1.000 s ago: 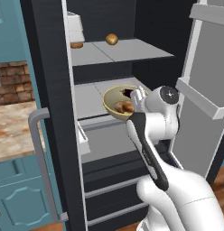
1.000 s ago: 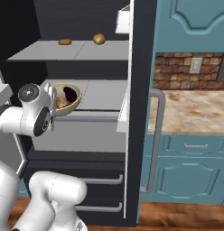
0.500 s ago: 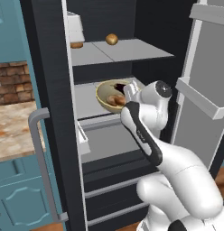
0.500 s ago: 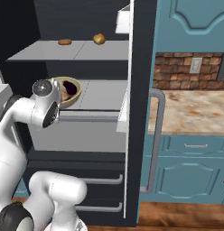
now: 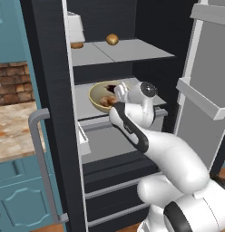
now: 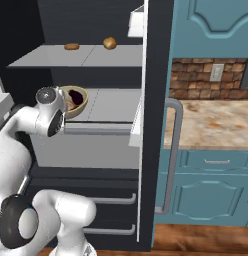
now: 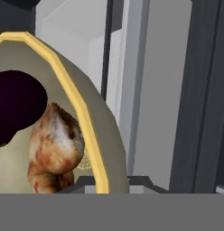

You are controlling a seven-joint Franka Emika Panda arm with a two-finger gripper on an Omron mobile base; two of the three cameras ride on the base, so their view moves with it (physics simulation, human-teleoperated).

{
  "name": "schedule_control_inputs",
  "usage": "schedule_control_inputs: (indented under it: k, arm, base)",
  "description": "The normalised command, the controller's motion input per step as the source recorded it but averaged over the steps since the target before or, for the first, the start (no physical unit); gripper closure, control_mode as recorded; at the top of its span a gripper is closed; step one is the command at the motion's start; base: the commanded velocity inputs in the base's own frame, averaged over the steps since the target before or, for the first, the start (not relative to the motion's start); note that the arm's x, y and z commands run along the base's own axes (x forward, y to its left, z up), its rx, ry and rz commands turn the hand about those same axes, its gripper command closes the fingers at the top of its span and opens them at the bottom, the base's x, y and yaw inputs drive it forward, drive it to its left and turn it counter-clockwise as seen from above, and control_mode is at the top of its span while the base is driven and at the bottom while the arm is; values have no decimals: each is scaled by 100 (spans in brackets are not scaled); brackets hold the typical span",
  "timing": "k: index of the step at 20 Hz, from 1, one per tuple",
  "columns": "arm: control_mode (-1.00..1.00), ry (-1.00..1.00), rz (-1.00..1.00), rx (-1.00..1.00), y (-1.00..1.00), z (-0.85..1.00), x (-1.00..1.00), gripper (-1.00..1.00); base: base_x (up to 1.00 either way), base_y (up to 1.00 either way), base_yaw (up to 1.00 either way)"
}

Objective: Pick the chicken drumstick and eggplant from their plates and place them in the bowl. Then put the bowl in the fridge.

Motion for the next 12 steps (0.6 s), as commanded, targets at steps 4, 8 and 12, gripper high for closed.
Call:
schedule_control_inputs:
  k: [4, 8, 12]
  arm:
    - [-100, 0, 1, 0, 1, -22, 47, 100]
    - [-100, 0, 3, 0, 0, -20, 45, 100]
    - [-100, 0, 5, 0, 4, -23, 39, 100]
  base:
    - [0, 0, 0]
    - [0, 0, 0]
    - [0, 0, 0]
